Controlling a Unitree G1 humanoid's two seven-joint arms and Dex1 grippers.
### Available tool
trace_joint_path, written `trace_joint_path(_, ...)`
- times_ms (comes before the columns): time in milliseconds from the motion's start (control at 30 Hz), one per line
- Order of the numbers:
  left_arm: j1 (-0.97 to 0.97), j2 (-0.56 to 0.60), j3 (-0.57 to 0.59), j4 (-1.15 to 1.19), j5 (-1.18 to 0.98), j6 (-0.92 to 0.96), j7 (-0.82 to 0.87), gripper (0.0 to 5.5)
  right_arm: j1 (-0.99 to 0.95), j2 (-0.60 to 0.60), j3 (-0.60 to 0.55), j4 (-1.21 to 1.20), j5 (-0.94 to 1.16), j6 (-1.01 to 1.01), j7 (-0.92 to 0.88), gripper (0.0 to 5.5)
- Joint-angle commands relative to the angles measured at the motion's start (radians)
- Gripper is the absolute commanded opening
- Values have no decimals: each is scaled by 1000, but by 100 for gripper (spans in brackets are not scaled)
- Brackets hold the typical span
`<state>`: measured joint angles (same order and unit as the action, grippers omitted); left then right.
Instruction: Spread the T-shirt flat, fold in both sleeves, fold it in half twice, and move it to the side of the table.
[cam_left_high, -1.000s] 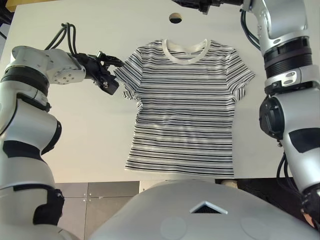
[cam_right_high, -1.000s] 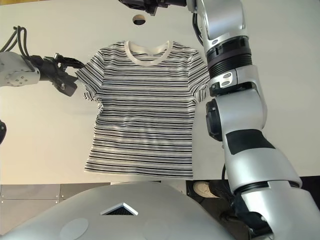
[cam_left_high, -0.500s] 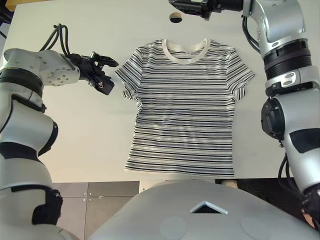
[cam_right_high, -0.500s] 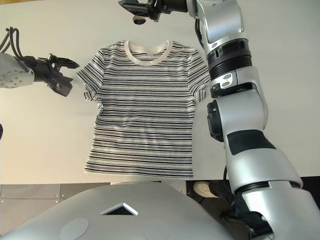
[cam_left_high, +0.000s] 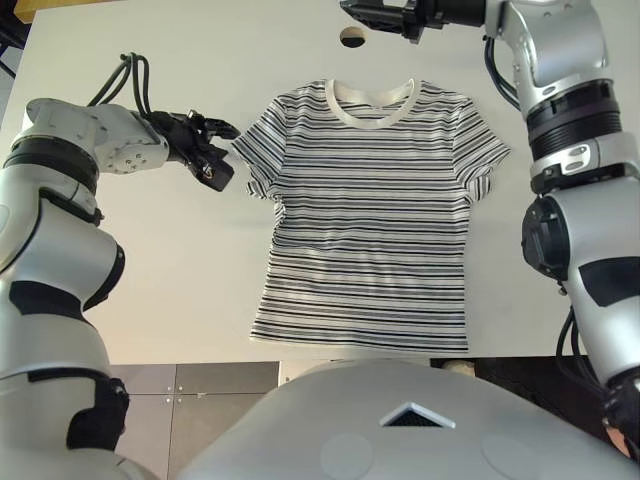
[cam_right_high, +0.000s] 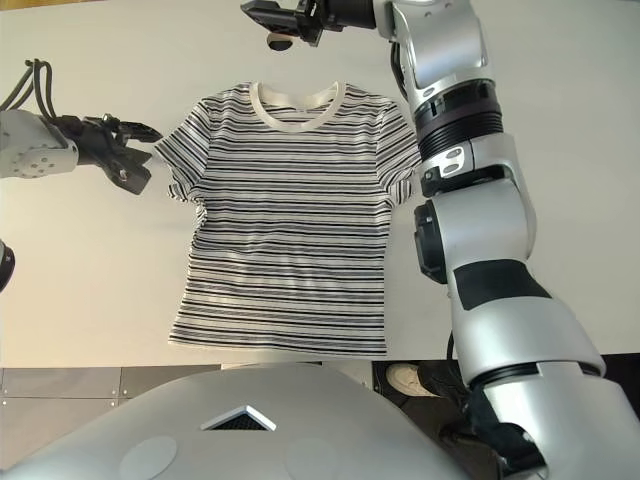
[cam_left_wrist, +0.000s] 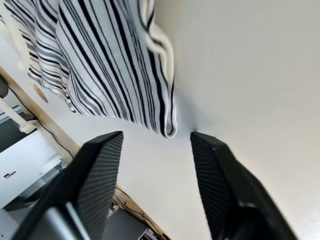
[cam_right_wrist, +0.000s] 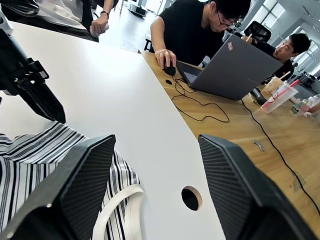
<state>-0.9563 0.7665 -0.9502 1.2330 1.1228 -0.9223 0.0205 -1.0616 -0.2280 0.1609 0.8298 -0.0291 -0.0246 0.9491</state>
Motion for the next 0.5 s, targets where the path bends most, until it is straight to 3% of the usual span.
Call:
trace_joint_path(33, 78, -58, -49, 2, 31, -47, -27, 187, -21, 1, 4, 14, -5, -11, -6, 306)
trace_joint_path(367, 77, -112, -41, 22, 13, -3, -13, 21, -5, 0, 5, 4, -1, -8, -4, 306)
trace_joint_path(500, 76, -126, -45, 34, 15, 16, -5, 11, 2, -1, 2, -9, 4, -4, -3, 306)
